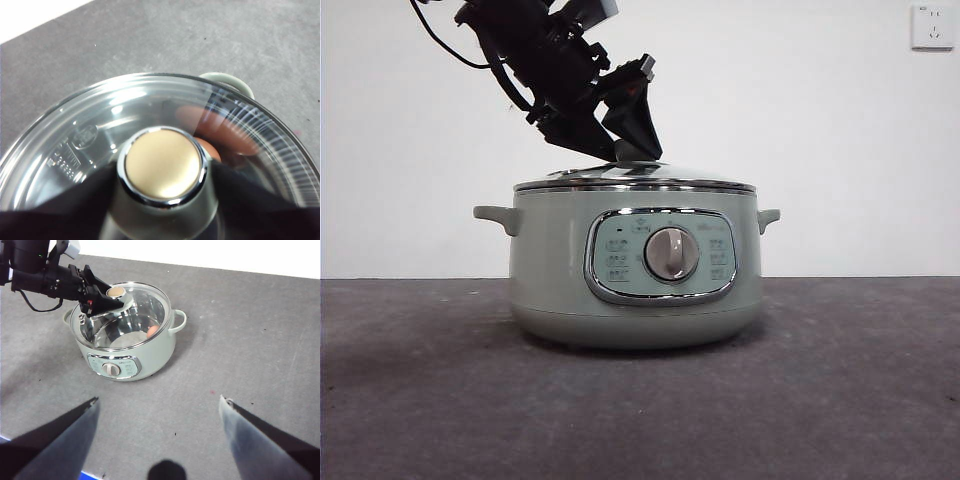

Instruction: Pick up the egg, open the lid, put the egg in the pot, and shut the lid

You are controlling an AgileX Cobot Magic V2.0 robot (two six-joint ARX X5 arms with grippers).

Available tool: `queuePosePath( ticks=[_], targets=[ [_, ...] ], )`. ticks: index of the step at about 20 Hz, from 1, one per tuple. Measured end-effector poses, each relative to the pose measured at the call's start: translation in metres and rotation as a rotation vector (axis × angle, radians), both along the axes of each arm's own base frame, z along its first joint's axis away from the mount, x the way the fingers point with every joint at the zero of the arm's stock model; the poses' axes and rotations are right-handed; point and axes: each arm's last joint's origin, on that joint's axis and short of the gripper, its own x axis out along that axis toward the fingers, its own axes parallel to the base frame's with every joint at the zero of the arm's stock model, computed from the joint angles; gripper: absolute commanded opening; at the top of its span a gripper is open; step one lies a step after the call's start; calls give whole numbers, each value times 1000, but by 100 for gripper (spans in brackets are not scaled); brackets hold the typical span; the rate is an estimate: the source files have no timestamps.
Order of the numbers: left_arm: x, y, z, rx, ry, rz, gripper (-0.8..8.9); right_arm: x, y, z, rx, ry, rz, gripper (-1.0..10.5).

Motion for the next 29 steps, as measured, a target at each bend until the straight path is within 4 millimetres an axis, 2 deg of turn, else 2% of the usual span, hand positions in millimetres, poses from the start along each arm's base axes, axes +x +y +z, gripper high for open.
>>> queuePosePath(
  ticks=[3, 6, 10, 13, 16, 20, 24, 29],
  targets=[
    [0, 0, 4, 6, 10, 1, 408, 0, 0, 0, 0, 0, 0, 406],
    [0, 1, 23, 13, 23, 2, 408, 0, 0, 0, 0, 0, 0, 406],
    [-5, 4, 66, 37, 64, 3, 408, 0, 0, 0, 0, 0, 0, 407],
    [-21, 15, 103, 71, 123, 5, 407, 0, 0, 0, 0, 0, 0, 407],
    [-54, 34, 133, 78, 137, 7, 408, 0, 0, 0, -1, 0, 1, 407],
    [-115, 68, 173, 58, 106, 4, 407, 0, 0, -1, -14, -4, 7, 407],
    [-166, 95, 189, 77, 152, -5, 407, 4, 3, -6, -32, 16, 11, 407],
    [-210, 113, 205, -17, 129, -88, 404, 10, 7, -14, -52, 53, 18, 407]
  ],
)
